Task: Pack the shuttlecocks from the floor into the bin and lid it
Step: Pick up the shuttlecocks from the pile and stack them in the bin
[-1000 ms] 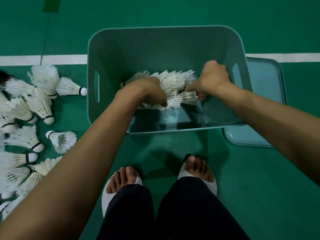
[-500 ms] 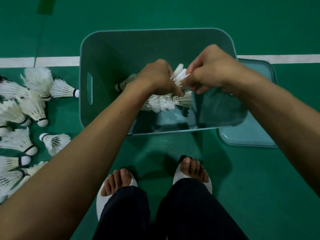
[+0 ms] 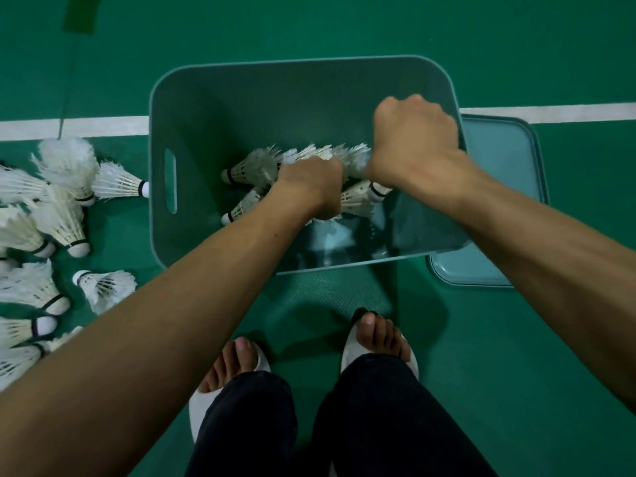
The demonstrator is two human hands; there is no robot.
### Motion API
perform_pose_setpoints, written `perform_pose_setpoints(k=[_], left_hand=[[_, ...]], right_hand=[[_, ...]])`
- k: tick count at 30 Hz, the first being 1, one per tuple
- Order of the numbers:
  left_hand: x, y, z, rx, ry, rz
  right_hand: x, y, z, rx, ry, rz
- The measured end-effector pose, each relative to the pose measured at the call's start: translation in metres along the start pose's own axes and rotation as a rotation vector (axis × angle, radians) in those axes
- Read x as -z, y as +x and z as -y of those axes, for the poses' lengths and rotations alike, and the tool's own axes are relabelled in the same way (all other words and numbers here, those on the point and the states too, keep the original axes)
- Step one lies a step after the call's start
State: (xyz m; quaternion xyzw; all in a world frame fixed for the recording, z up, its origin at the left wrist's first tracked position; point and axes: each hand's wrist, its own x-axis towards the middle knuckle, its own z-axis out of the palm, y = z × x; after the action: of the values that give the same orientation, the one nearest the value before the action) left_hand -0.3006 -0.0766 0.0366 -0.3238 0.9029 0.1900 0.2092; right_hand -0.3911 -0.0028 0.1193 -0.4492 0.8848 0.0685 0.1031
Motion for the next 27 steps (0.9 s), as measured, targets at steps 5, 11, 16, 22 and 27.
perform_pose_setpoints(k=[5, 11, 16, 22, 27], left_hand=[[0.004, 0.003, -0.002, 0.006, 0.056, -0.082], [0.005, 0.004, -0.006, 0.060, 0.079, -0.122], [0.003, -0.001, -0.004, 0.086, 0.064, -0.155], [0.004, -0.001, -0.004, 0.024, 0.130, -0.109], [-0.001, 0.005, 0.000, 0.014, 0.059, -0.112]], right_hand=[[0.019, -0.003, -0.009, -0.004, -0.070, -0.114], [-0.010, -0.002, 0.006, 0.035, -0.226, 0.040], [-0.028, 0.005, 0.000, -0.061, 0.044, 0.073], [-0.028, 0.013, -0.011, -0.234, 0.429, 0.165], [-0.037, 0.010, 0.001, -0.311, 0.543, 0.255]])
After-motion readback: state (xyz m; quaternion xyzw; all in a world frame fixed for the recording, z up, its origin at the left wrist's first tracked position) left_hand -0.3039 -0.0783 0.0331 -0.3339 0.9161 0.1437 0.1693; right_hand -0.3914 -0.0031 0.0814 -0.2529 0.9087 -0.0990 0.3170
